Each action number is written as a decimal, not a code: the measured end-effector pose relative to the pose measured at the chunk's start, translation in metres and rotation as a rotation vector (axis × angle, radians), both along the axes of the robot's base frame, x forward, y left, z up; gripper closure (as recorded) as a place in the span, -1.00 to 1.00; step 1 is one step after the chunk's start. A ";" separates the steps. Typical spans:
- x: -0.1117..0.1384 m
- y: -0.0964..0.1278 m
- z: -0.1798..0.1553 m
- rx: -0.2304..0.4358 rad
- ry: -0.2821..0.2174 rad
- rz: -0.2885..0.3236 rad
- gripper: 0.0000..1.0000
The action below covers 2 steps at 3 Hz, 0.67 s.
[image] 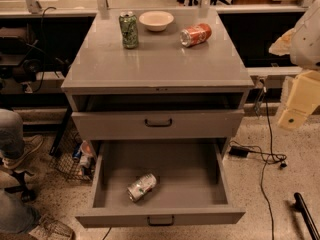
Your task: Pick 7up can from middle drawer and place on counter
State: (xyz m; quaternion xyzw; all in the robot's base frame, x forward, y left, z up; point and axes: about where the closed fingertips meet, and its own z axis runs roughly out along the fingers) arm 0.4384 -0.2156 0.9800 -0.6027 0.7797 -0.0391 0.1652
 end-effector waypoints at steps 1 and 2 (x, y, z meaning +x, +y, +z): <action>0.000 0.000 0.000 0.000 0.000 0.000 -1.00; 0.001 0.015 -0.025 -0.004 0.034 0.052 -1.00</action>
Offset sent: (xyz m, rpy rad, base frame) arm 0.0046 0.0520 -0.0952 -0.0134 0.1480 0.1938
